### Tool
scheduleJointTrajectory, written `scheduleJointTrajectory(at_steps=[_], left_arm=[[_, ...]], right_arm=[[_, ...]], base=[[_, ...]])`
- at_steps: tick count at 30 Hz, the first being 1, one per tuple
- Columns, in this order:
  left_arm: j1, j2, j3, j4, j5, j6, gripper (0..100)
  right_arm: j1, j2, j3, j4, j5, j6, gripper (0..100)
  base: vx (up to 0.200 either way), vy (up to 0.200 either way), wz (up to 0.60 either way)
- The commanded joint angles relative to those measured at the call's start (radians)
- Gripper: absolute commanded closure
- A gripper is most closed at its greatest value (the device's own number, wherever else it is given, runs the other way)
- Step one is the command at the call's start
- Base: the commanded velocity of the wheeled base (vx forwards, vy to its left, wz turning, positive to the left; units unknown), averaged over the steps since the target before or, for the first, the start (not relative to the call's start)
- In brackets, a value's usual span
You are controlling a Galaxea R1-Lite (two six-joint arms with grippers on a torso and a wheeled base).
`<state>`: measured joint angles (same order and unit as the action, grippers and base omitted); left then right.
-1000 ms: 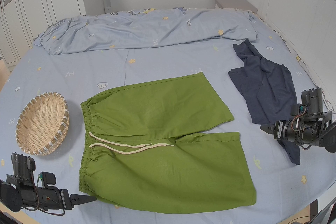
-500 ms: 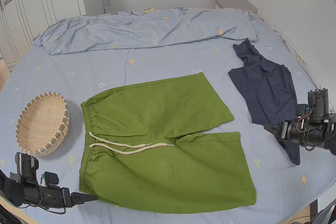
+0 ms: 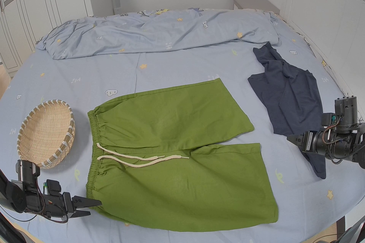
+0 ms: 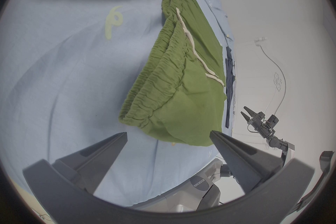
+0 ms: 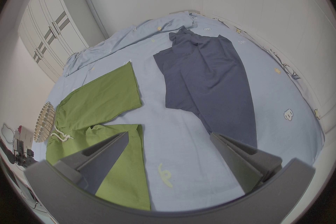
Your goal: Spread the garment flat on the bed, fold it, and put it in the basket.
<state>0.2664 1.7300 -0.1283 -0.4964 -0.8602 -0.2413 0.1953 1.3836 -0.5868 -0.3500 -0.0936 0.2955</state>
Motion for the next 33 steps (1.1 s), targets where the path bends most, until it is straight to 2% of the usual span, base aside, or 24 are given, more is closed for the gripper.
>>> scheduleJointTrajectory(at_steps=[1, 16, 33], left_arm=[[0.001, 0.046, -0.002, -0.002, 0.003, 0.011, 0], [-0.007, 0.146, -0.09, -0.034, 0.015, 0.033, 0], [-0.019, 0.129, -0.077, -0.071, 0.003, 0.033, 0]], right_arm=[[0.003, 0.006, 0.005, -0.003, -0.001, -0.001, 0], [0.006, 0.008, 0.01, -0.004, -0.001, 0.001, 0], [0.006, 0.011, 0.012, -0.004, -0.003, 0.001, 0]], base=[[0.0, 0.0, 0.0], [0.0, 0.0, 0.0], [0.0, 0.0, 0.0]])
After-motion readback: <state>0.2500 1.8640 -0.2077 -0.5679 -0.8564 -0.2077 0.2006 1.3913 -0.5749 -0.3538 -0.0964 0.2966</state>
